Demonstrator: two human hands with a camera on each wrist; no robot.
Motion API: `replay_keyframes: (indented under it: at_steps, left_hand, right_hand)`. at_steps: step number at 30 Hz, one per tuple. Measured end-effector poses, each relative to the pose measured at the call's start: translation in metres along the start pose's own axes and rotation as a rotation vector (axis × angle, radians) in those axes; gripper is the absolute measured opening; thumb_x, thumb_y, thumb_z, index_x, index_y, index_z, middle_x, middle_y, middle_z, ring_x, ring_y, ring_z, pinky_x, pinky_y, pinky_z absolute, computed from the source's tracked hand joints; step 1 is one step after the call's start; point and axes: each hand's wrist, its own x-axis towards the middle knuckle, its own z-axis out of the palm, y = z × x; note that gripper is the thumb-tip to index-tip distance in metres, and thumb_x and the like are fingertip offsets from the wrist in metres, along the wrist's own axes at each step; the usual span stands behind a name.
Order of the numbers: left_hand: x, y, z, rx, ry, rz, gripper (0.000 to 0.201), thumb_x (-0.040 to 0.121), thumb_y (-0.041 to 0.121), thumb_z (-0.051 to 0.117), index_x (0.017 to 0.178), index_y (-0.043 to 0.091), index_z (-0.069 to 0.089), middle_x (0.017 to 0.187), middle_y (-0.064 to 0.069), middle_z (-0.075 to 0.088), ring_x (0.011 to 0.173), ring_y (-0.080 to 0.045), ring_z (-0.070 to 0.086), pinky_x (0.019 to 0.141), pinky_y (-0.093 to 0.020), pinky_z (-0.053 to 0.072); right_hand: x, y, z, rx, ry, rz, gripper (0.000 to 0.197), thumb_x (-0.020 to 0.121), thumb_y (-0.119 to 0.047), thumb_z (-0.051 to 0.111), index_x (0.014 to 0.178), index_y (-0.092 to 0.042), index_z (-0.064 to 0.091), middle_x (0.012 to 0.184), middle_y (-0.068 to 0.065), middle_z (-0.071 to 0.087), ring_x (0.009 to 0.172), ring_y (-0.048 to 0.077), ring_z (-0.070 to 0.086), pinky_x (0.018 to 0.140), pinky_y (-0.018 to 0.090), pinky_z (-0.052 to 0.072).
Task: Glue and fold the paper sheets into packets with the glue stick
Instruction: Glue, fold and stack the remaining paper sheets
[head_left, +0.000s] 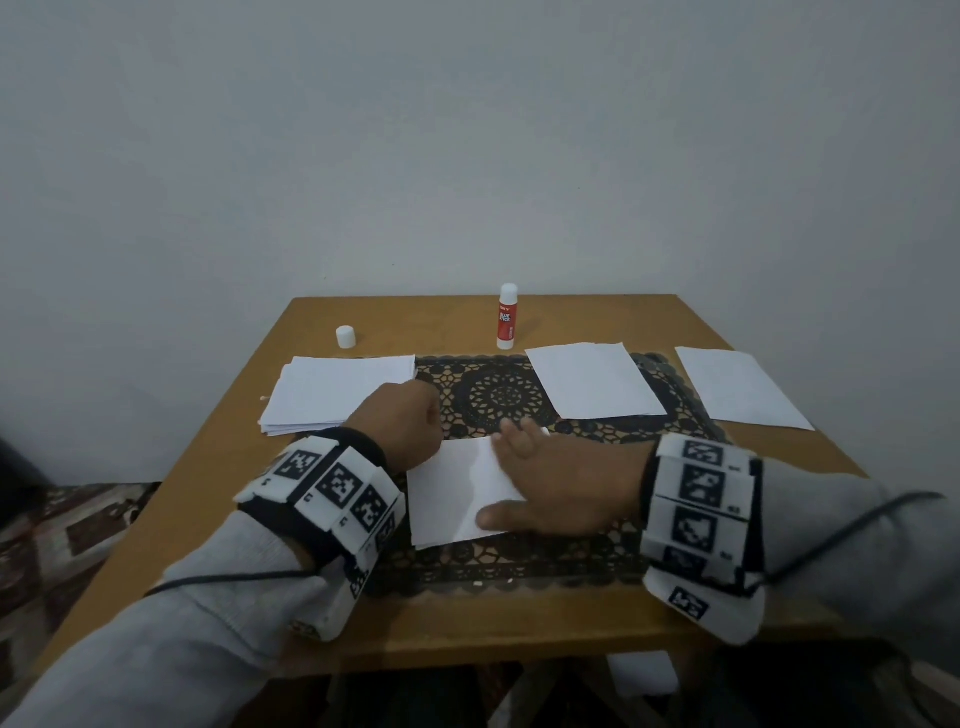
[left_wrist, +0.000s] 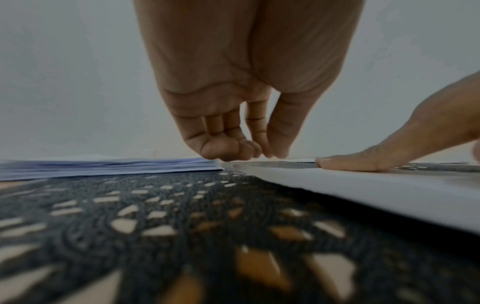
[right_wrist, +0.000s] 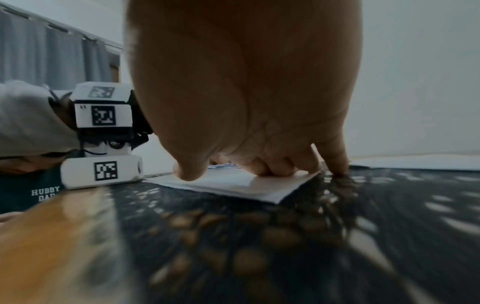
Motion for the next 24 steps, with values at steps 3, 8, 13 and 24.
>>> replay_keyframes:
  at_steps: [3, 8, 13, 24]
  left_hand:
    - [-0.002, 0.001, 0.000, -0.023, -0.098, 0.046, 0.006, 0.086, 0.013, 0.061, 0.092, 0.014, 0.061, 0.083, 0.005, 0.056, 0.080, -0.014, 0.052, 0.061, -0.020, 0.039]
    - [-0.002, 0.001, 0.000, -0.028, -0.169, 0.039, 0.009, 0.084, 0.014, 0.066, 0.092, 0.016, 0.060, 0.082, 0.008, 0.053, 0.073, -0.007, 0.047, 0.056, -0.017, 0.033]
    - [-0.002, 0.002, -0.001, -0.017, -0.146, 0.066, 0.013, 0.082, 0.014, 0.068, 0.092, 0.016, 0.059, 0.082, 0.008, 0.052, 0.079, -0.011, 0.048, 0.056, -0.017, 0.033]
    - [-0.003, 0.001, -0.001, 0.030, -0.219, -0.017, 0.036, 0.081, 0.038, 0.072, 0.101, 0.019, 0.049, 0.094, 0.003, 0.051, 0.087, -0.015, 0.047, 0.060, -0.023, 0.033]
  right_hand:
    - [-0.009, 0.004, 0.013, -0.029, -0.021, 0.003, 0.100, 0.089, -0.075, 0.022, 0.151, -0.007, -0.018, 0.158, 0.012, -0.024, 0.148, 0.028, -0.018, 0.122, 0.042, 0.001]
    - [-0.029, 0.002, 0.028, -0.094, -0.032, -0.110, 0.098, 0.087, -0.077, 0.017, 0.152, -0.012, -0.017, 0.159, 0.008, -0.024, 0.147, 0.024, -0.021, 0.116, 0.036, -0.007]
    - [-0.031, 0.012, 0.027, -0.042, -0.037, -0.002, 0.103, 0.081, -0.078, 0.010, 0.152, -0.008, -0.017, 0.159, 0.012, -0.023, 0.147, 0.027, -0.020, 0.120, 0.041, -0.004]
    - [-0.038, 0.023, 0.033, -0.037, -0.011, -0.001, 0.100, 0.086, -0.075, 0.018, 0.154, -0.008, -0.011, 0.161, 0.011, -0.017, 0.149, 0.024, -0.014, 0.123, 0.041, 0.003]
